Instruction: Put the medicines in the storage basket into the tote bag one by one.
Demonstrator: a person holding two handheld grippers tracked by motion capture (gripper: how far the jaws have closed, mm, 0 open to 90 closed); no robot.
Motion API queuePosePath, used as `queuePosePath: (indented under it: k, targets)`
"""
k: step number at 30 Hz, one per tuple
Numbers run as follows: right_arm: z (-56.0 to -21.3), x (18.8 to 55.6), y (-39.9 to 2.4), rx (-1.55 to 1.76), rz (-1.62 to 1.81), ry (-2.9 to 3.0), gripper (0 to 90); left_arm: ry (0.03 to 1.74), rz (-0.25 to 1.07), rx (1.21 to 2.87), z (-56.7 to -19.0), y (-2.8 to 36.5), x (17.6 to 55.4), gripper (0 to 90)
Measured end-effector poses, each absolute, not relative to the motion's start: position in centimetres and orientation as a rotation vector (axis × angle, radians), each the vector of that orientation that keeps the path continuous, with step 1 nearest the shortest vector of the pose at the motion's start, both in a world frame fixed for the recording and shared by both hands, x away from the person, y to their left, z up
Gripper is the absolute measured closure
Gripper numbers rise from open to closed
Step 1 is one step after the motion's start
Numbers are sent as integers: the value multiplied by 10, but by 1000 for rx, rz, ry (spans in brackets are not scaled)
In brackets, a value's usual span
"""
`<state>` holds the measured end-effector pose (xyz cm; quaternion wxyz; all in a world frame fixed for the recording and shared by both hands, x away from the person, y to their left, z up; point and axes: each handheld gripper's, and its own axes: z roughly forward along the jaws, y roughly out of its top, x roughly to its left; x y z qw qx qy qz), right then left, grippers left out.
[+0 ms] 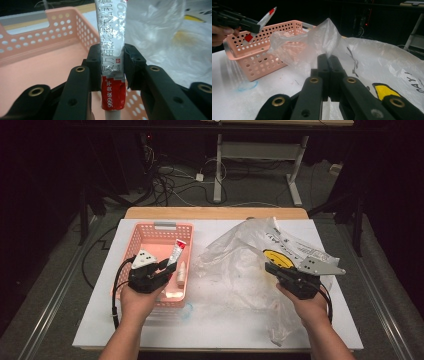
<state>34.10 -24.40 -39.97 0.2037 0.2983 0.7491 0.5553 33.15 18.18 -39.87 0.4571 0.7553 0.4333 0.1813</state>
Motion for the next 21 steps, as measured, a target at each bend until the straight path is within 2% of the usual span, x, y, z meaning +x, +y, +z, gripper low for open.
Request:
queuePosePath:
  k: [11,21]
  targets:
    - [-400,342,-244,833,1542,2094,900,947,414,1852,-384,165,309,682]
    - [-398,340,-242,812,1559,2094,900,881,342,1903,-396,141,306,682]
